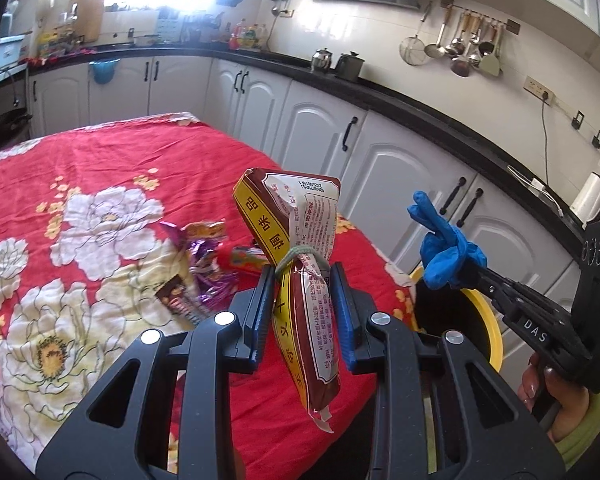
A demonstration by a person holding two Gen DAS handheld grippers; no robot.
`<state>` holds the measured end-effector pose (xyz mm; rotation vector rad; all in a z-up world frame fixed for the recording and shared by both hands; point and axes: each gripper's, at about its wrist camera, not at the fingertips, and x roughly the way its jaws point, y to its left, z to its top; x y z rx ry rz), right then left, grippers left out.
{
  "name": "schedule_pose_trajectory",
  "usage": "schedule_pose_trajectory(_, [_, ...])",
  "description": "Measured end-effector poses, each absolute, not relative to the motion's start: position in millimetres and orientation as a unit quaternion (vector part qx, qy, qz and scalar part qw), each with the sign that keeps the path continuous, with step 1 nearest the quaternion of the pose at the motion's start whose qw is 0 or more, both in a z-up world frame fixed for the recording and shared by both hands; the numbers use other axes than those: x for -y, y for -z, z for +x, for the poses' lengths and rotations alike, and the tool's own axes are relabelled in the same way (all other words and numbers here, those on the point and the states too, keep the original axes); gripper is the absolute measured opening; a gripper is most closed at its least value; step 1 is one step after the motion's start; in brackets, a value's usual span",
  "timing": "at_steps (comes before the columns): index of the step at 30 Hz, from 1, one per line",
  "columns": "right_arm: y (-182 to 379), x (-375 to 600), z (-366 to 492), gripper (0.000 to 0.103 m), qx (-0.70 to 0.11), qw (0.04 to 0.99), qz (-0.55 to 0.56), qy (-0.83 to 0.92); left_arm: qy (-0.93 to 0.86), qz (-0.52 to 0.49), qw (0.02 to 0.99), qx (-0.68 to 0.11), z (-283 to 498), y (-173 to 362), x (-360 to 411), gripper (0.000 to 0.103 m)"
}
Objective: Collect trash
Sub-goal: 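Carry the snack bag and blue bag over the yellow bin with both tools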
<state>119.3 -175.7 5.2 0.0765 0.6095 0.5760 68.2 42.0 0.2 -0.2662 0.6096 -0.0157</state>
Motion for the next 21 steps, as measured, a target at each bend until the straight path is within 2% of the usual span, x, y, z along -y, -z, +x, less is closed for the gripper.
schedule_pose_trajectory(21, [-6, 248, 120, 0.009, -0.283, 0.931, 0.063, -0.22, 0.066, -0.102, 0.949, -0.289, 93, -12, 21, 0.021])
